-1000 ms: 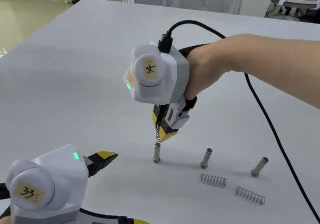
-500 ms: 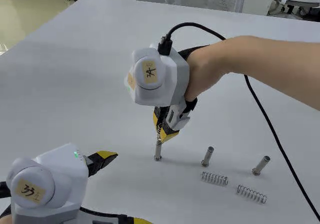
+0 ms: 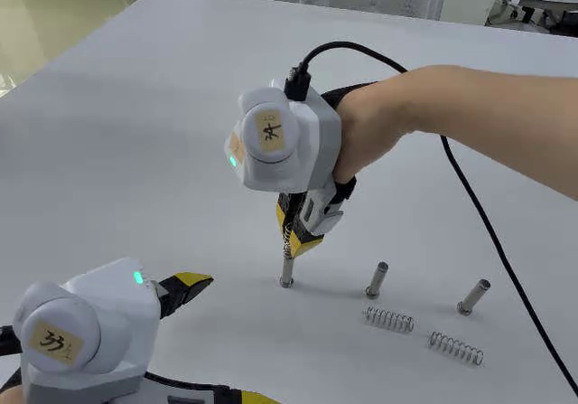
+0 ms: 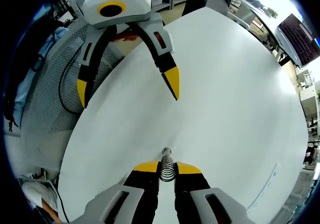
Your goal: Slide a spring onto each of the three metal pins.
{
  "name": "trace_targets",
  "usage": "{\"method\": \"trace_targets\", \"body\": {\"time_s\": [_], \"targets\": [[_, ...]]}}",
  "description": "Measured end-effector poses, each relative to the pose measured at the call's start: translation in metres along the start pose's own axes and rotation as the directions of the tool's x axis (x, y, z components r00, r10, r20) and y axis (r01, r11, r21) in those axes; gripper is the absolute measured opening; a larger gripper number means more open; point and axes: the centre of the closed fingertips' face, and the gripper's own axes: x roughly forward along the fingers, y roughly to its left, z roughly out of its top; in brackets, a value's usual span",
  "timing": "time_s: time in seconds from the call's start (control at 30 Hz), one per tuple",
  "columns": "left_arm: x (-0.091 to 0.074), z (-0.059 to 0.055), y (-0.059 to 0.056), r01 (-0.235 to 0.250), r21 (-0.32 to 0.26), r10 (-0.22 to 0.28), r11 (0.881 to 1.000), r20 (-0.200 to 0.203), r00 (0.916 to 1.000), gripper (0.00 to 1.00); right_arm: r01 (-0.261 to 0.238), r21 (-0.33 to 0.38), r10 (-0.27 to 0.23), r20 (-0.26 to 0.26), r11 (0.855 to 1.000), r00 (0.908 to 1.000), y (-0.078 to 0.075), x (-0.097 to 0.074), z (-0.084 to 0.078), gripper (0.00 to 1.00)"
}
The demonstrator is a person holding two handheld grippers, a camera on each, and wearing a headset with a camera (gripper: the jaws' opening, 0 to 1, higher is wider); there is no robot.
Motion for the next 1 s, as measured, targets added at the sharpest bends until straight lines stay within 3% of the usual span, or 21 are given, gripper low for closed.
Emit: {"method": "trace_targets", "body": {"time_s": [1.0], "targets": [[-0.003, -0.01, 0.003, -0.007, -0.039, 0.006, 0.999, -0.014, 0.9999, 0.93, -0.036, 0.001, 0.036, -0.012, 0.999, 0.9993, 0.001, 0.039, -0.005, 0.08]]}}
